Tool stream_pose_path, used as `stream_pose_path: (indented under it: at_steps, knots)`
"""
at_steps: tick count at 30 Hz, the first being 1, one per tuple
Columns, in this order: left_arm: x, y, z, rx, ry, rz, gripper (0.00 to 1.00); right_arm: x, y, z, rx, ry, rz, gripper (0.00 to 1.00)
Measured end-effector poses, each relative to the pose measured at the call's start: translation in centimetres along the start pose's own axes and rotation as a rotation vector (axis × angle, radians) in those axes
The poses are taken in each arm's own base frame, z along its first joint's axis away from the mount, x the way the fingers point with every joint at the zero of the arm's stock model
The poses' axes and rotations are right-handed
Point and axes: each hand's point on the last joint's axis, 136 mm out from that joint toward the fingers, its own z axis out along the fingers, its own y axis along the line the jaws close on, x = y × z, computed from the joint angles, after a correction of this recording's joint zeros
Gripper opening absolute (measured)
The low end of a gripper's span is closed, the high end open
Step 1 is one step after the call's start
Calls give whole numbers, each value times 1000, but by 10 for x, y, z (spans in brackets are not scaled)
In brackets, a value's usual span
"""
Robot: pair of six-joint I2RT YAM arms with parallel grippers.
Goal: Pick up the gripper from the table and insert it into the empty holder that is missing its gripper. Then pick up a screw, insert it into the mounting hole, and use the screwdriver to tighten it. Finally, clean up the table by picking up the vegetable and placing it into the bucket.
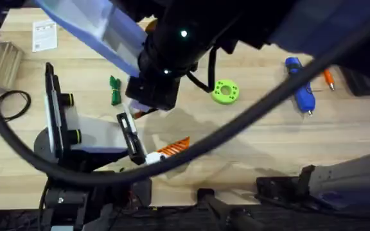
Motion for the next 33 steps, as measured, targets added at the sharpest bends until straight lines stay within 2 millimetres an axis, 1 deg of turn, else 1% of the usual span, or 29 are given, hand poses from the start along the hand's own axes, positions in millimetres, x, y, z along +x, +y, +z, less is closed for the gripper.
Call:
stream_pose_path:
  at_steps: [9,16,33]
  knots:
    - [0,0,0,0,0,0,986,2,-4,15,4,31,-4,6]
    - [0,0,0,0,0,1,986,-1,-6,15,15,18,-14,6]
    - [0,0,0,0,0,0,986,3,-5,15,10,35,-18,6]
